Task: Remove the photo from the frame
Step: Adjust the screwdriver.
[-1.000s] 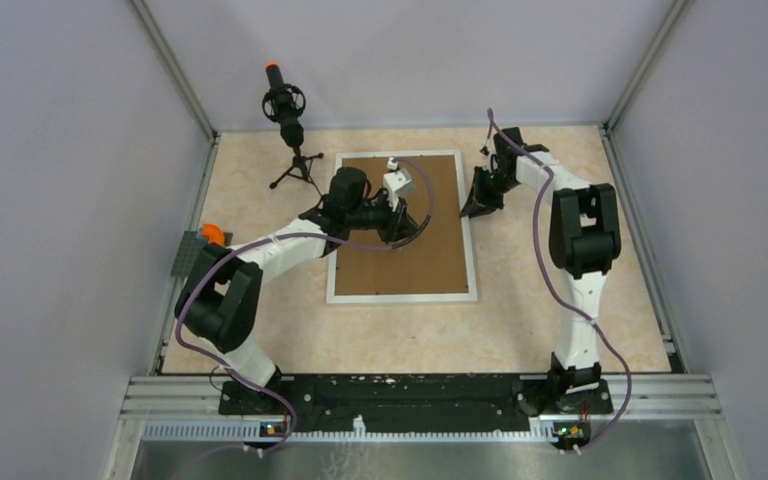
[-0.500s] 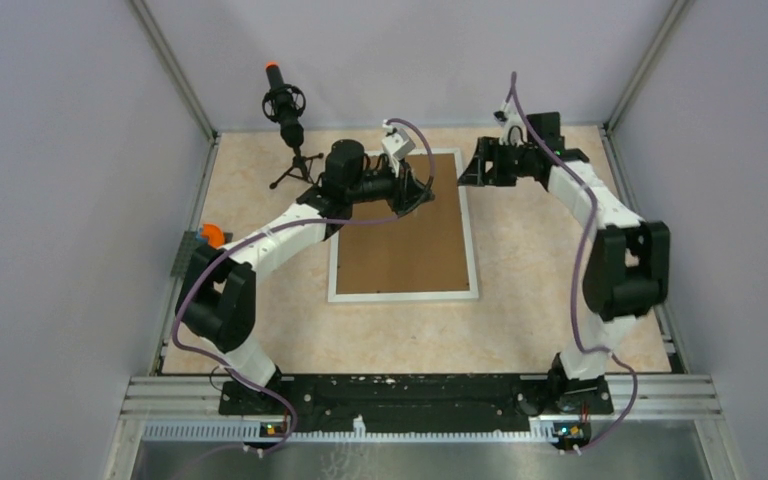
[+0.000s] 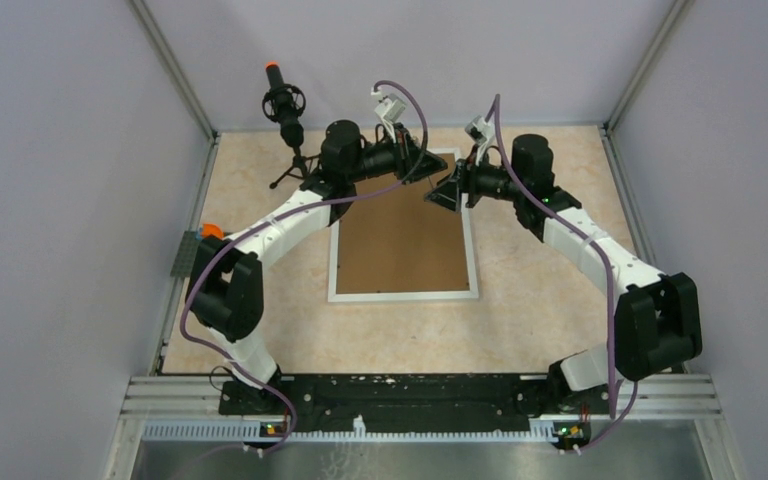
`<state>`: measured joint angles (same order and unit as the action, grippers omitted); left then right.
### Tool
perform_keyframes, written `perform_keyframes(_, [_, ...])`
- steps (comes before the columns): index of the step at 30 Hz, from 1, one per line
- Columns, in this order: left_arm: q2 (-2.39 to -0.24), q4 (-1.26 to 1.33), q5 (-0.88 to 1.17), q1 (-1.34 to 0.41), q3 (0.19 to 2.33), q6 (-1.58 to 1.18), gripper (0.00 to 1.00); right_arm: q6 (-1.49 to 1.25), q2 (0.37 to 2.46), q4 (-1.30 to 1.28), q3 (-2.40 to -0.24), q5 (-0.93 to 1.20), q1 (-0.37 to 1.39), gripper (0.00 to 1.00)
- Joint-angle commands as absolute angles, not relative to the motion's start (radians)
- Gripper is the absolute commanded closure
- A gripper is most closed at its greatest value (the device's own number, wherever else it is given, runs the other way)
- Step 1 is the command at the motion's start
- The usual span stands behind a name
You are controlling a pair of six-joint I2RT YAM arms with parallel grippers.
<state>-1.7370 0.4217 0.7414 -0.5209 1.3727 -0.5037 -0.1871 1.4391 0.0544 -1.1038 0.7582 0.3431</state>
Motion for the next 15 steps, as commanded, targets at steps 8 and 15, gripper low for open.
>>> perform_keyframes(8, [-1.717,0.443,0.845,-0.493,1.414,-0.528,0.58,-0.023,1.436,-0.007,-1.173,0.766,0.360,1.00])
perform_keyframes(15, [-1.769,-0.163,1.163,-0.345,1.639,-0.124,0.37,0.354,1.341,-0.281,-1.146,0.719,0.342,1.00])
